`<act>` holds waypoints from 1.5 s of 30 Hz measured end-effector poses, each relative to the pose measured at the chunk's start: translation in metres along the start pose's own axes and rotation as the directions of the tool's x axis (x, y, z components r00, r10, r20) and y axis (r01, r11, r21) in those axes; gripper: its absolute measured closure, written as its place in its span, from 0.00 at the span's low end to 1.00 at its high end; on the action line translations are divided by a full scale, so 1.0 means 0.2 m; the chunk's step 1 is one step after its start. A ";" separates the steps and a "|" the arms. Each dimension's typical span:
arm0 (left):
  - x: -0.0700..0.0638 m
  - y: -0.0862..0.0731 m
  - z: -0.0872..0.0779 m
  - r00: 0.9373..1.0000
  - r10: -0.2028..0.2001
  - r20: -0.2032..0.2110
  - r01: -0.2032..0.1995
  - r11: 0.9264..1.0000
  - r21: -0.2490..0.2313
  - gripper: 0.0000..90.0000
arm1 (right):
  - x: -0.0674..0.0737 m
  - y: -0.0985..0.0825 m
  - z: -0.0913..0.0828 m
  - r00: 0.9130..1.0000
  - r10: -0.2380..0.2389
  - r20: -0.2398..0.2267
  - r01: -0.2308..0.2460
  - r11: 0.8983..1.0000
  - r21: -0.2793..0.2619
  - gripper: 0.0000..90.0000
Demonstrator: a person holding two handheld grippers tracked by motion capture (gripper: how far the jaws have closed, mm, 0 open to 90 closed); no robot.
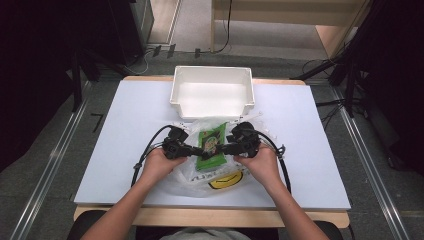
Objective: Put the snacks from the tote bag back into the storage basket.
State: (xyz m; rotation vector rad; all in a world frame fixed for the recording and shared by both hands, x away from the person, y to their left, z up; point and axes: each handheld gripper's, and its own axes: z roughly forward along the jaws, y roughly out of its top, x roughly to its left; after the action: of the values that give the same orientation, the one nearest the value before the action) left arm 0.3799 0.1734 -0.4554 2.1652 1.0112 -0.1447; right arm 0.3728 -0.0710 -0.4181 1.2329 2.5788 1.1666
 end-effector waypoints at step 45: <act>0.05 -0.01 -0.04 0.999 -0.028 0.039 0.029 0.999 -0.037 0.90 | -0.10 0.11 0.09 0.991 0.097 -0.097 -0.092 0.994 0.059 0.73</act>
State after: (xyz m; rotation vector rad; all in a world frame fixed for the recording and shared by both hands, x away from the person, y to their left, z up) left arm 0.3837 0.1849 -0.4539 2.1067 1.0154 -0.1788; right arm 0.4063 -0.0645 -0.4211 1.3560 2.6669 1.2123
